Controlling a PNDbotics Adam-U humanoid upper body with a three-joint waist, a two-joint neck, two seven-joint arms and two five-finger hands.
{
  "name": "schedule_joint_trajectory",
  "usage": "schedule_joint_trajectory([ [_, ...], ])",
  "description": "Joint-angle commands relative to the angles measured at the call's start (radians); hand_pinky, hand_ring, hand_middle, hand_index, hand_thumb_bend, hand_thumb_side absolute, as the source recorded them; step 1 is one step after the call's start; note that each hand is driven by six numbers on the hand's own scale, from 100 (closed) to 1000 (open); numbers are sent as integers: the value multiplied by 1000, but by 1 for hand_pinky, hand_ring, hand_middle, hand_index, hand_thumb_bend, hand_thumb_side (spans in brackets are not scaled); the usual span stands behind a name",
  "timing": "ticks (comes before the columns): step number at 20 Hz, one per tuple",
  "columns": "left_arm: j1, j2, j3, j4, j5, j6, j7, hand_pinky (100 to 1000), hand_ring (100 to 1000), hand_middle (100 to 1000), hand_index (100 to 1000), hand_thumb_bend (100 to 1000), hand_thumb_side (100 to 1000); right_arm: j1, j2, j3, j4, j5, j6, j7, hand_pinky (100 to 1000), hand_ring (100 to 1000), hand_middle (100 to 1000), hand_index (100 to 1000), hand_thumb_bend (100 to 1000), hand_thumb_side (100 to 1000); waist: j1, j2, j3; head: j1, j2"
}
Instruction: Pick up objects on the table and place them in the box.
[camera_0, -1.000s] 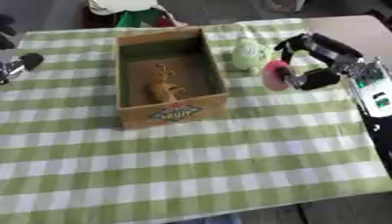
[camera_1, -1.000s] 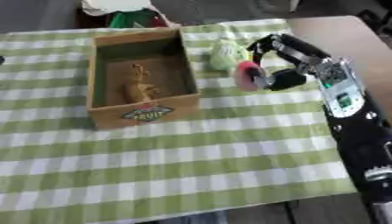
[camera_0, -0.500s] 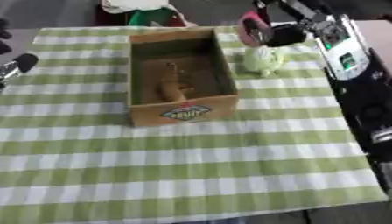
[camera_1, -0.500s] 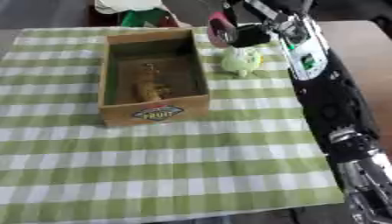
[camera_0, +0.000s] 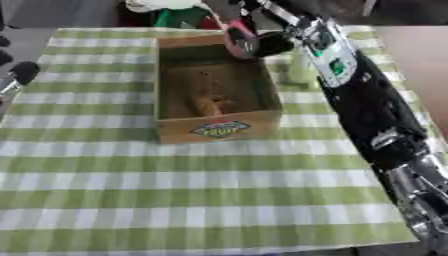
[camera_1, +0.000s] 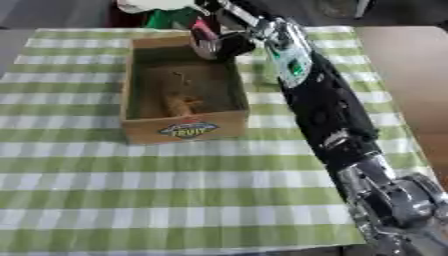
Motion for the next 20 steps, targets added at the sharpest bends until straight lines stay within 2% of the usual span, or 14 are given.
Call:
schedule_joint_trajectory([
  [1, -18, 7, -1, -26, 5, 2, -8, 645, 572, 592, 763, 629, 368, -28, 20, 4, 25, 64, -19, 8, 782, 875, 572, 425, 100, 214, 6, -14, 2, -6, -13],
  [2, -17, 5, -1, -27, 6, 2, -9, 645, 572, 592, 763, 629, 368, -27, 24, 7, 31, 83, -26, 14, 787, 882, 589, 480, 100, 220, 6, -13, 3, -6, -13],
  [3, -17, 3, -1, -27, 7, 3, -10, 645, 572, 592, 764, 629, 368, -26, 27, 9, 38, 101, -34, 24, 788, 885, 594, 493, 100, 221, 7, -13, 3, -6, -13],
  [7, -16, 1, 0, -28, 7, 4, -11, 645, 572, 592, 764, 629, 368, -24, 35, -2, 48, 149, -54, 28, 788, 885, 594, 493, 100, 221, 7, -13, 2, -6, -13],
  [12, -16, 1, 0, -28, 7, 4, -11, 645, 572, 592, 764, 629, 368, -24, 37, -5, 54, 165, -61, 18, 788, 885, 594, 493, 100, 221, 7, -13, 2, -6, -13],
  [13, -16, 1, 0, -28, 8, 4, -12, 655, 575, 596, 767, 631, 372, -24, 36, -4, 56, 166, -62, 18, 847, 966, 817, 910, 100, 325, 7, -13, 2, -7, -13],
  [15, -7, -2, -2, -25, 6, 6, -20, 656, 575, 596, 767, 631, 372, -26, 12, 24, 72, 185, -78, 34, 851, 969, 824, 911, 100, 345, 4, -16, -4, -3, -12],
  [16, -5, -3, -1, -24, 5, 6, -22, 656, 575, 596, 767, 631, 372, -27, 5, 34, 73, 200, -86, 49, 852, 970, 825, 911, 100, 390, 4, -17, -6, -2, -11],
  [17, -3, -4, 0, -23, 4, 6, -24, 657, 575, 596, 767, 630, 372, -27, 3, 33, 69, 214, -92, 65, 860, 974, 827, 905, 100, 545, 4, -17, -8, -1, -11],
  [20, -1, -5, 2, -23, 4, 6, -25, 657, 575, 596, 767, 630, 372, -26, 2, 14, 50, 210, -96, 121, 861, 974, 827, 904, 100, 568, 4, -18, -11, 0, -11],
])
